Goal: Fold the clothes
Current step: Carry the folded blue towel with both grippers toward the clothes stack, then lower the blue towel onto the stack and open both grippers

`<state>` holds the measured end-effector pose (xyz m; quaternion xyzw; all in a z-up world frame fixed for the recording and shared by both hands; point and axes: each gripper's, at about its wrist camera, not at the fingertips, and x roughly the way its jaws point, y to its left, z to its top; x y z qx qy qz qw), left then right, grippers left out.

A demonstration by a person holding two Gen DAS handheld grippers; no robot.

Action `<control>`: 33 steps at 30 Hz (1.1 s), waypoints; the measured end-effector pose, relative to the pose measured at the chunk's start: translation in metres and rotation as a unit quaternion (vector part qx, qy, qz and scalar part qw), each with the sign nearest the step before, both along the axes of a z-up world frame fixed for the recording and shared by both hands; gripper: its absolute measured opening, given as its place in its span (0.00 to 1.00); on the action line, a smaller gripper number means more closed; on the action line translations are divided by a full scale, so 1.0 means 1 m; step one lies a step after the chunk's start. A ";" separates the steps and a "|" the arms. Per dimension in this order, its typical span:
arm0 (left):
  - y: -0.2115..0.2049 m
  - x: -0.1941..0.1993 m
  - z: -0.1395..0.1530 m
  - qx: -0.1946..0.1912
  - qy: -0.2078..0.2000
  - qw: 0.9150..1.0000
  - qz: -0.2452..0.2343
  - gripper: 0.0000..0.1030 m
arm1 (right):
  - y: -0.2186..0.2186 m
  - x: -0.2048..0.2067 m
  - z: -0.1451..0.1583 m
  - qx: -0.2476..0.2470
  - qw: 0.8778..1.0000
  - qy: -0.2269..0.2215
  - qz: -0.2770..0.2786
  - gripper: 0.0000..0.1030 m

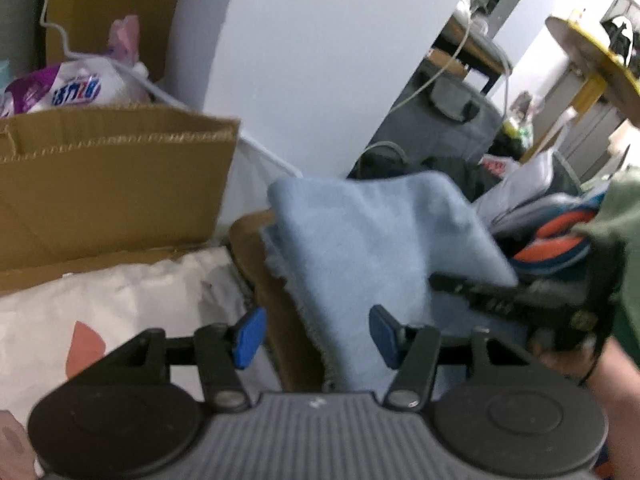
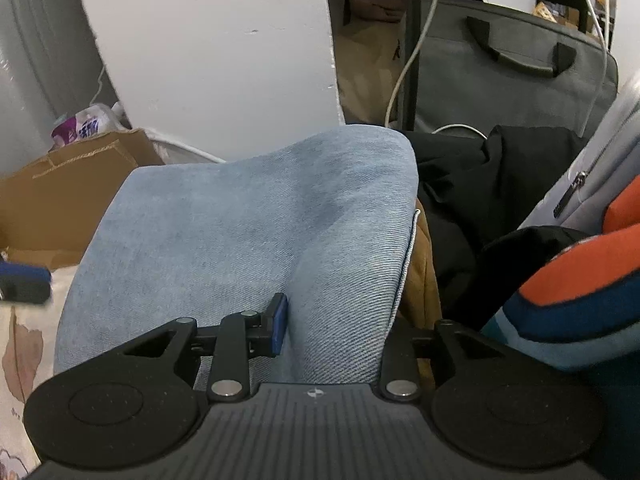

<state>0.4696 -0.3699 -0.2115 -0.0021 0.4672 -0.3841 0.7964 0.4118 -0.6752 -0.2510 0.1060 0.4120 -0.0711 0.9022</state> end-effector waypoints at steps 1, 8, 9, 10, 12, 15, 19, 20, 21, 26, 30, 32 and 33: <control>-0.001 0.001 0.005 -0.002 -0.002 1.000 -0.001 0.57 | 0.000 0.001 0.001 0.001 1.000 0.002 0.001 0.31; -0.030 -0.001 0.004 0.008 -0.021 0.999 -0.040 0.52 | 0.002 0.006 0.001 -0.005 1.000 0.005 0.000 0.31; -0.035 -0.002 -0.001 0.014 -0.027 0.998 -0.046 0.52 | 0.002 0.006 0.000 -0.004 1.000 0.004 -0.002 0.31; -0.041 -0.002 -0.007 0.021 -0.033 0.998 -0.052 0.52 | 0.002 0.006 0.000 -0.003 1.000 0.004 -0.004 0.31; -0.052 -0.003 -0.017 0.034 -0.045 0.996 -0.064 0.52 | 0.003 0.008 -0.001 -0.004 1.000 0.005 -0.005 0.31; -0.055 -0.001 -0.025 0.045 -0.055 0.995 -0.064 0.52 | 0.006 0.013 -0.002 -0.009 1.000 0.007 -0.001 0.31; -0.058 0.002 -0.027 0.059 -0.067 0.994 -0.065 0.46 | 0.009 0.023 -0.001 -0.009 1.000 0.010 0.005 0.31; -0.057 0.002 -0.026 0.055 -0.067 0.994 -0.065 0.44 | 0.010 0.026 -0.001 -0.010 1.000 0.011 0.006 0.31; -0.057 0.003 -0.024 0.052 -0.068 0.994 -0.064 0.44 | 0.010 0.029 -0.001 -0.010 1.000 0.013 0.007 0.31; -0.062 0.001 -0.029 0.052 -0.079 0.993 -0.077 0.44 | 0.010 0.036 -0.005 -0.008 1.000 0.013 0.013 0.31; -0.073 -0.008 -0.045 0.076 -0.108 0.987 -0.087 0.49 | 0.009 0.040 -0.010 -0.009 1.000 0.013 0.023 0.31; -0.075 -0.010 -0.049 0.073 -0.109 0.988 -0.085 0.51 | 0.004 0.042 -0.011 0.001 1.000 0.019 0.015 0.38; -0.075 -0.010 -0.048 0.072 -0.108 0.988 -0.086 0.51 | 0.002 0.041 -0.008 -0.008 1.000 0.023 0.003 0.42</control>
